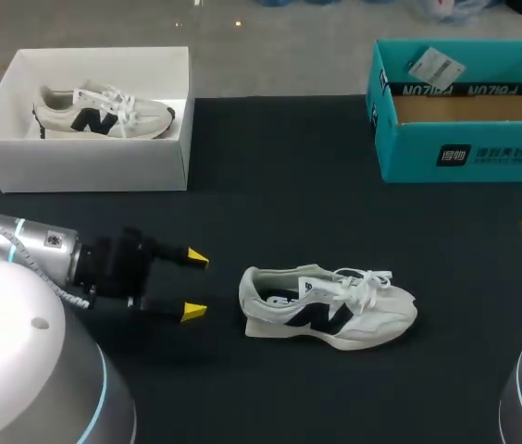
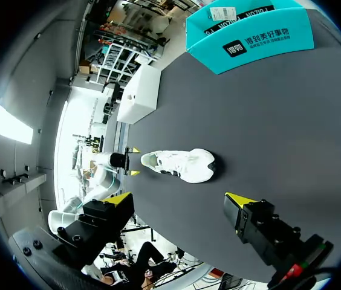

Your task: Take the shoe out of the shoebox, open the shoe tongue, remove and reinsert the insole, then place the shoe into the shoebox

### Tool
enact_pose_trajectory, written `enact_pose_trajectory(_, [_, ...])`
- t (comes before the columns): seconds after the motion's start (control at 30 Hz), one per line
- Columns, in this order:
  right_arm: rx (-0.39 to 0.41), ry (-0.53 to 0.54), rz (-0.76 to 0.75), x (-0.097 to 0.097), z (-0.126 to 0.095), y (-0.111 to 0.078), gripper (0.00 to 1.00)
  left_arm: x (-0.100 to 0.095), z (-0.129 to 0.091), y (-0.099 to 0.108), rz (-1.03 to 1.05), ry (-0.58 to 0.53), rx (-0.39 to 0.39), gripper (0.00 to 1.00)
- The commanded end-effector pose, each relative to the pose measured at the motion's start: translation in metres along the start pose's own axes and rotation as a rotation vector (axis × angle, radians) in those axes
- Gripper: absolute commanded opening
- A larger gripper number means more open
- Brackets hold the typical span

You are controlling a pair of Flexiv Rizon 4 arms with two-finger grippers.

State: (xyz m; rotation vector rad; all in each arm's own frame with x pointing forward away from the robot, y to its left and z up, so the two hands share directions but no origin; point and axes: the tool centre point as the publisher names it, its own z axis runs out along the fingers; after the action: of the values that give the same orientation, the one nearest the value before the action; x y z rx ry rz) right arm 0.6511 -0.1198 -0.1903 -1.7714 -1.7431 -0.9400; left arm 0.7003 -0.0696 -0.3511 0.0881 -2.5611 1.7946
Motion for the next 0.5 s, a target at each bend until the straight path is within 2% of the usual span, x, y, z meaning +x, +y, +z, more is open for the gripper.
enact_pose_trajectory(0.03, [-0.002,-0.002,0.000,0.000,0.000,-0.002,1.00,-0.008,0.018,0.010,-0.008,0.007,0.004,1.00])
enact_pose_trajectory(0.5, [-0.002,-0.002,0.000,0.000,0.000,-0.002,1.00,-0.013,0.064,0.027,-0.059,0.057,-0.049,1.00])
